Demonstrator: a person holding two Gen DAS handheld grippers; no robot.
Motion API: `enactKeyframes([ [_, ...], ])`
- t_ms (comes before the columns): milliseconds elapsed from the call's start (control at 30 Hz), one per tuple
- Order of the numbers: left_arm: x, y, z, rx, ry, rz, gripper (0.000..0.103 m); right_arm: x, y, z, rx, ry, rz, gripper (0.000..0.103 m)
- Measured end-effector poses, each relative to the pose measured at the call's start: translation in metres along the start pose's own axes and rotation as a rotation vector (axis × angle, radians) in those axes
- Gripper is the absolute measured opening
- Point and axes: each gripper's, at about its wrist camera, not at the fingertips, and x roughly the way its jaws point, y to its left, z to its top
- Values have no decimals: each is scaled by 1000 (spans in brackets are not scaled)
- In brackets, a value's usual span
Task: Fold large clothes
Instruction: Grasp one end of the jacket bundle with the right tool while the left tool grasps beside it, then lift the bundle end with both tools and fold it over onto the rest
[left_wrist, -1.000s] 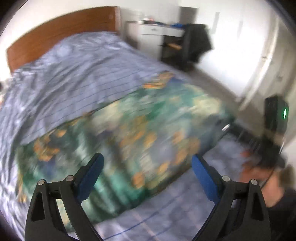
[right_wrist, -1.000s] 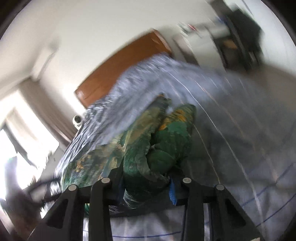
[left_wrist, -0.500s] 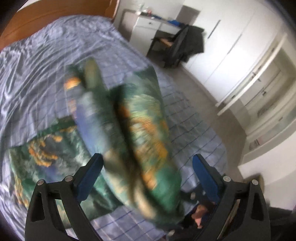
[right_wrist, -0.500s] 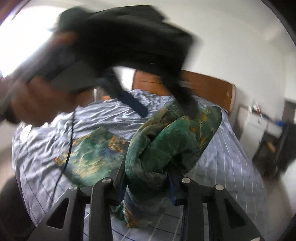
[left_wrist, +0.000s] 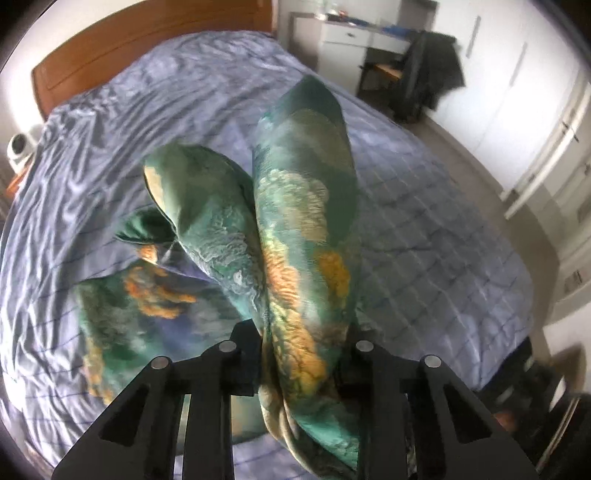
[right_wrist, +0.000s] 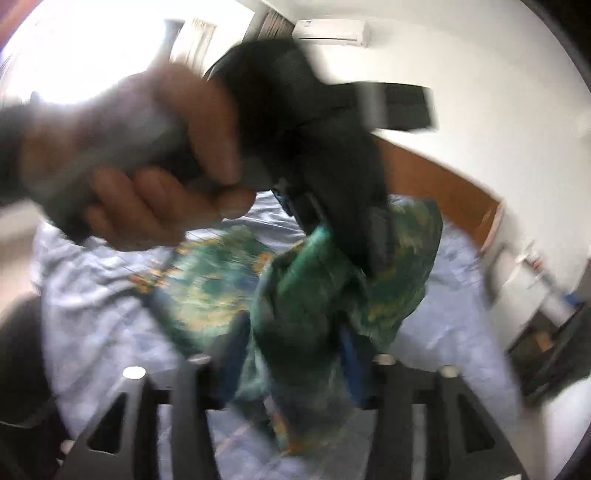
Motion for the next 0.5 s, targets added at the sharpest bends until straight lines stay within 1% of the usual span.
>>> enactKeyframes([
  [67,-5,42,-6,-58,-10,22,26,-9,-20,-2,122,11,86,63],
  [133,-6,79,-18,-113,-14,45,27,-8,-38,-5,198,41,103,63],
  [167,-6,94,-25,-144,-12,51,27,-3,-50,-8,234,67,95,63],
  [200,-4,114,-35,-186,-4,54,27,3,-56,-9,244,82,84,63],
  [267,2,149,-56,-264,12,57,27,17,-66,-8,249,108,70,52],
  [300,5,157,-63,-284,16,58,27,28,-67,-5,246,122,80,44],
  [333,8,167,-71,-306,17,59,27,40,-67,-1,240,138,88,39],
  [400,12,182,-86,-343,12,48,27,64,-62,6,237,162,123,36],
  [500,16,198,-97,-381,-4,16,27,95,-51,20,232,189,196,36],
])
